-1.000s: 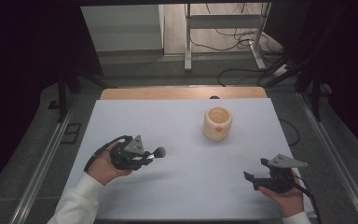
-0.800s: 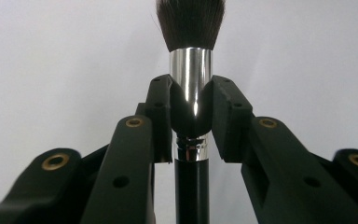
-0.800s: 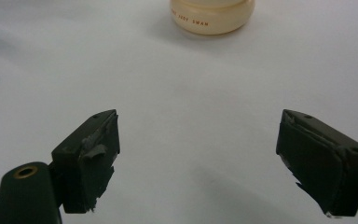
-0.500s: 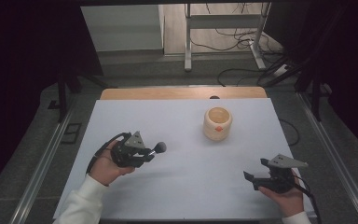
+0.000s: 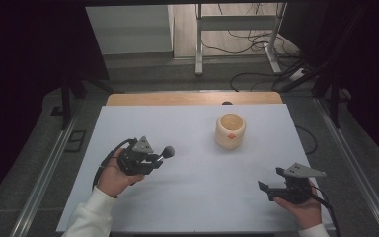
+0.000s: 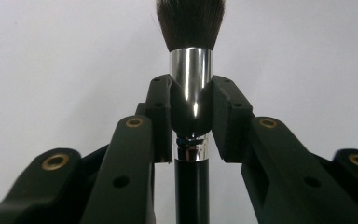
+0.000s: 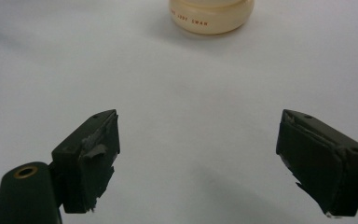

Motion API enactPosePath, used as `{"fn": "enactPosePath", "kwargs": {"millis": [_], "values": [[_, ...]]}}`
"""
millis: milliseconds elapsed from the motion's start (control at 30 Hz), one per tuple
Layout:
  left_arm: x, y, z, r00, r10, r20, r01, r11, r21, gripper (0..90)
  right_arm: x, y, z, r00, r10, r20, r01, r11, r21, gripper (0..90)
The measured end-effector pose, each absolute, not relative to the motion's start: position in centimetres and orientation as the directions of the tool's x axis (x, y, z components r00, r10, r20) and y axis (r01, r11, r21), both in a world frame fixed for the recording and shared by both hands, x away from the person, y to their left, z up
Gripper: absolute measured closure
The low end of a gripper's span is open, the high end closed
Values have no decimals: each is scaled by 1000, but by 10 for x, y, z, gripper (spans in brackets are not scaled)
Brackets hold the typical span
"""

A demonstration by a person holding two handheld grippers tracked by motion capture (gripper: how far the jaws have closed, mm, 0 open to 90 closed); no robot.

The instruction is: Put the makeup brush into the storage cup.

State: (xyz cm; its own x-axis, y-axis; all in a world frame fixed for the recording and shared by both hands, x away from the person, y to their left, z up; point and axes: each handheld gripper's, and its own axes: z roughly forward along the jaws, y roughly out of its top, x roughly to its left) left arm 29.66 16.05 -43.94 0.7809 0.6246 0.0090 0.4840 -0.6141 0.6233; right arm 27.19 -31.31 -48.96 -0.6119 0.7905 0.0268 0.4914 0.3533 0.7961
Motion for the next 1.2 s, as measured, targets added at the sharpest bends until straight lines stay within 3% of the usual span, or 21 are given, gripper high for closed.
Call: {"fn": "enactPosePath", "kwargs": {"millis": [1200], "values": [[295,161,-440,731,682,-33,535,-542,648,710,274,-304,-490,-617,787,27,490,357,795,151]]}}
